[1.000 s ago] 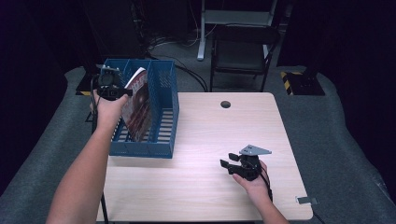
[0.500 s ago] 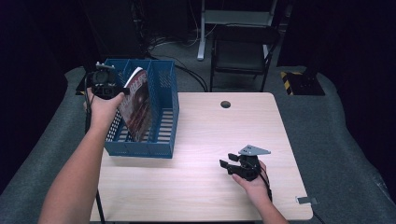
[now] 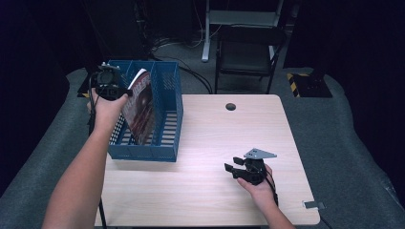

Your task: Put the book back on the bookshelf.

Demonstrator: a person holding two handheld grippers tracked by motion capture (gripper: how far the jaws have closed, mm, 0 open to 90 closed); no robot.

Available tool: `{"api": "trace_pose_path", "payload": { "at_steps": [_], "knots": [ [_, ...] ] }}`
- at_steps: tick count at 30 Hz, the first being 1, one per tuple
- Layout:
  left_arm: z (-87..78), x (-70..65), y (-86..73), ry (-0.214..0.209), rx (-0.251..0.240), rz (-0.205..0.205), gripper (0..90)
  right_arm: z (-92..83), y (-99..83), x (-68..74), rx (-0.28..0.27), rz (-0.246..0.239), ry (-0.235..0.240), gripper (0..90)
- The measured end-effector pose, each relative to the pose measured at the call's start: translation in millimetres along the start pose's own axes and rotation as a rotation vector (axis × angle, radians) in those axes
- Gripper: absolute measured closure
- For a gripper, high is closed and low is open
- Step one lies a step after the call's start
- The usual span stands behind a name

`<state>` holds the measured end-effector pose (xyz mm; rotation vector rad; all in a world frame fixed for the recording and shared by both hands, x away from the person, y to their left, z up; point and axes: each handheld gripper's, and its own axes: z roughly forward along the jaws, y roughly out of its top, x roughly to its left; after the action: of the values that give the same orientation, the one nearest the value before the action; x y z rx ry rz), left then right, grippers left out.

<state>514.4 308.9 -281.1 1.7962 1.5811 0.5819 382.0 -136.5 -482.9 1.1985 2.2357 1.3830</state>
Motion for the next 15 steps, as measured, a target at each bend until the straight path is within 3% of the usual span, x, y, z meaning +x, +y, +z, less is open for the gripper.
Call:
{"api": "trace_pose_path", "payload": {
  "at_steps": [15],
  "knots": [
    [1.3, -1.8, 2.9, 0.018, 0.004, 0.003, 84.2, -0.2, -0.1, -0.9, -0.002, -0.002, 0.004, 48.2]
  ]
}}
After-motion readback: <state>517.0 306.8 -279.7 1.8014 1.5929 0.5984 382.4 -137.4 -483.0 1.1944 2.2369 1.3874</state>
